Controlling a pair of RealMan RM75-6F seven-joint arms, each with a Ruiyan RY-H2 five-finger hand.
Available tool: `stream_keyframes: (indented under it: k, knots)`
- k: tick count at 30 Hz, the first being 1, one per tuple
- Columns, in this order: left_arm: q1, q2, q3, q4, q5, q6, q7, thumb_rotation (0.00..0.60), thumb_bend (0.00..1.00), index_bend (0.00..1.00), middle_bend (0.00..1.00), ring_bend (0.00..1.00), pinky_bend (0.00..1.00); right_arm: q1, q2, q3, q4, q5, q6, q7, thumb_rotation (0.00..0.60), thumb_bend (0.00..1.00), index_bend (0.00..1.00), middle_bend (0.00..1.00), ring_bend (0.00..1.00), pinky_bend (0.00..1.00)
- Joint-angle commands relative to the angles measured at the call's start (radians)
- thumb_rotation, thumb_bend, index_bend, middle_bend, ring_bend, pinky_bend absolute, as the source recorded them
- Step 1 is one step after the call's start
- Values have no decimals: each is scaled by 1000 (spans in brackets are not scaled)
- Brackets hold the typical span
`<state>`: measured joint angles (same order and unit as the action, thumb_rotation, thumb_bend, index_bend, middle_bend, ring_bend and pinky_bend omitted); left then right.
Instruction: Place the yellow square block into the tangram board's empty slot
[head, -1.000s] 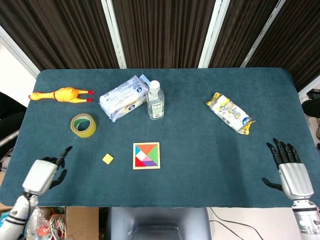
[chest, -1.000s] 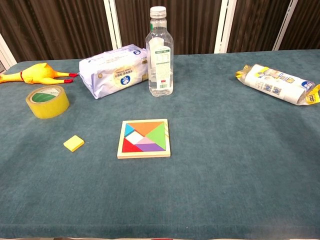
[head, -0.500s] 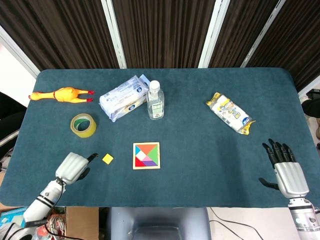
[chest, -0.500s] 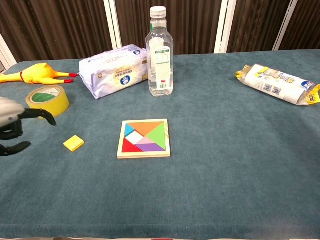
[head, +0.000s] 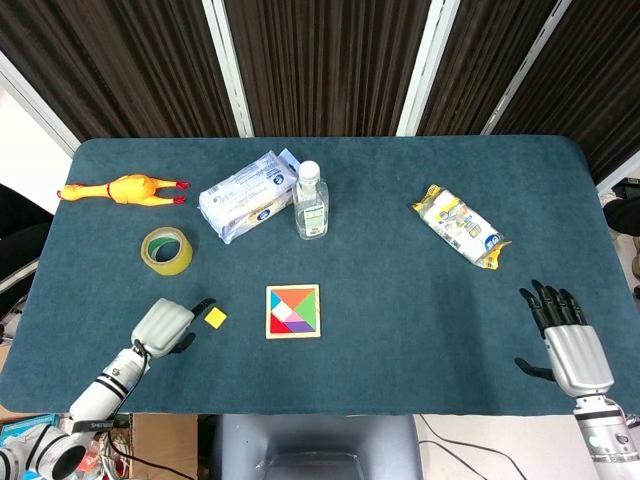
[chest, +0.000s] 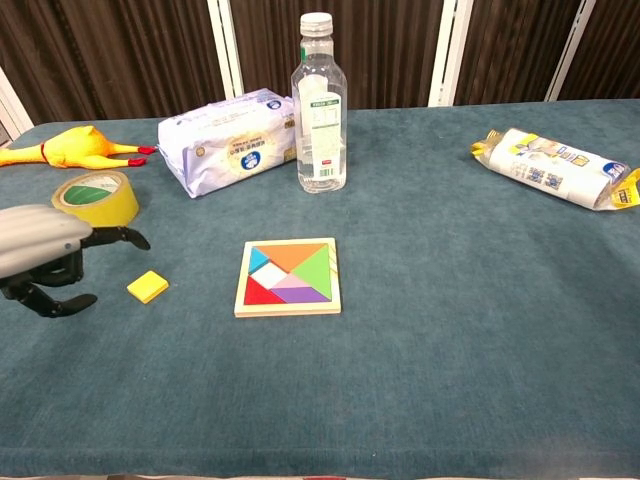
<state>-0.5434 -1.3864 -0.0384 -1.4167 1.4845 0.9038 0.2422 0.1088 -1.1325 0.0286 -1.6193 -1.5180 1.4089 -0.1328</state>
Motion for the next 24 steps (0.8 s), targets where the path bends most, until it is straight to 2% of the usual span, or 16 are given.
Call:
stream_keyframes:
  k: [1,11,24]
  knots:
    - [-16,-32,9,30,16,-3,-16,600,394,182,1000,1000,1000,2,-1,0,0,1,-3,-3,600,99,0,0,0,0]
    - [-39,-87,16,97,4,-16,-5,600,387,234,1000,1000,1000,4,1,-4,-3,2,-11,-4,600,99,0,0,0,0]
    - [-58,-116,25,149,-5,-8,-26,600,380,279,1000,1000,1000,6,1,-7,-6,6,-16,-12,600,99,0,0,0,0]
